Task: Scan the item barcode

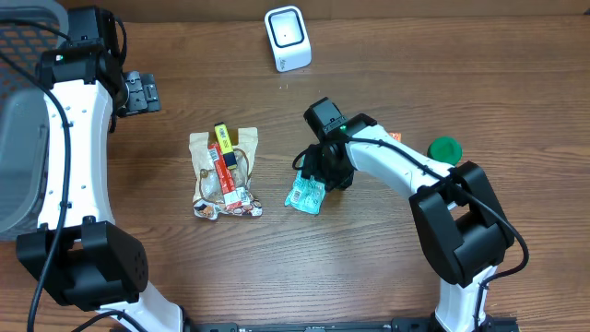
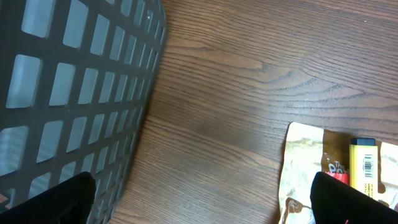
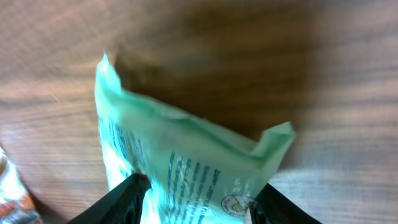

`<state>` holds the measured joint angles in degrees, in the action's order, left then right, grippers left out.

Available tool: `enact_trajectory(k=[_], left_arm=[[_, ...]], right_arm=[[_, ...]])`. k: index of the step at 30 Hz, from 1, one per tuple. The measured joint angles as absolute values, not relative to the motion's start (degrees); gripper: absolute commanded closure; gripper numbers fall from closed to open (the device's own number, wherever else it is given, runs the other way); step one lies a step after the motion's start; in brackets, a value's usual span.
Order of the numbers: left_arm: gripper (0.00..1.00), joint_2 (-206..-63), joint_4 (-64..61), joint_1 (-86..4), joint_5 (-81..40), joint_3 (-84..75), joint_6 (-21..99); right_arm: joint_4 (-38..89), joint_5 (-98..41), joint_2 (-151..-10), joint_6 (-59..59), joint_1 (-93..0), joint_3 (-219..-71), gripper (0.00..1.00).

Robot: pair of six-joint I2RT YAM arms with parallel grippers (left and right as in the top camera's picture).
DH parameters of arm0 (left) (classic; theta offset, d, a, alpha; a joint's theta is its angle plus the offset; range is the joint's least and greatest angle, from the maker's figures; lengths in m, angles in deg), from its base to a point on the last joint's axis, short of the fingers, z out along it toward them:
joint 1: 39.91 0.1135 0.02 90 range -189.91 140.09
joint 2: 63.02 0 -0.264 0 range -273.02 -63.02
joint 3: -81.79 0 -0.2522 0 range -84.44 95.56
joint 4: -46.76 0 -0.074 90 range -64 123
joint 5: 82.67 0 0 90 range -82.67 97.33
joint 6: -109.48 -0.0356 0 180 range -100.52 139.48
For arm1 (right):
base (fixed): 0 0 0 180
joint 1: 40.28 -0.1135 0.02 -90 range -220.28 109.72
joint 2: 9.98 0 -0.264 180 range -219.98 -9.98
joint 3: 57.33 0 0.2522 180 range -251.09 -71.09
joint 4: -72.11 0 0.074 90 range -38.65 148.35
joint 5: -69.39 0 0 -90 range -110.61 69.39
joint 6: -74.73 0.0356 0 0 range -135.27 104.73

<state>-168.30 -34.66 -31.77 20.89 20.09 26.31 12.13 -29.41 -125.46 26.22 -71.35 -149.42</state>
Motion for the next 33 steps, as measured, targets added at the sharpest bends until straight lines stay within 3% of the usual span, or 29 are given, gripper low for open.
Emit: enact_trajectory(k=[6, 10, 19, 33], left_arm=[[0.0, -168.3, -34.68, -31.77, 20.89, 20.09, 26.31], [0.01, -168.3, -34.66, -31.77, 20.89, 20.09, 26.31], [0.0, -168.3, -34.68, -31.79, 20.89, 20.09, 26.31], [0.0, -168.3, -34.68, -32.03, 20.89, 20.09, 26.31]], right_arm=[[2.82, -29.23, -125.57, 25.98, -69.88, -154.09, 0.44], [-1.79, -29.21, -125.55, 25.65, -69.56, -159.23, 0.49], [-3.19, -28.12, -125.55, 28.67, -72.68, -156.61, 0.5], [0.72, -27.64, -125.55, 34.02, -78.02, -151.87, 0.74]])
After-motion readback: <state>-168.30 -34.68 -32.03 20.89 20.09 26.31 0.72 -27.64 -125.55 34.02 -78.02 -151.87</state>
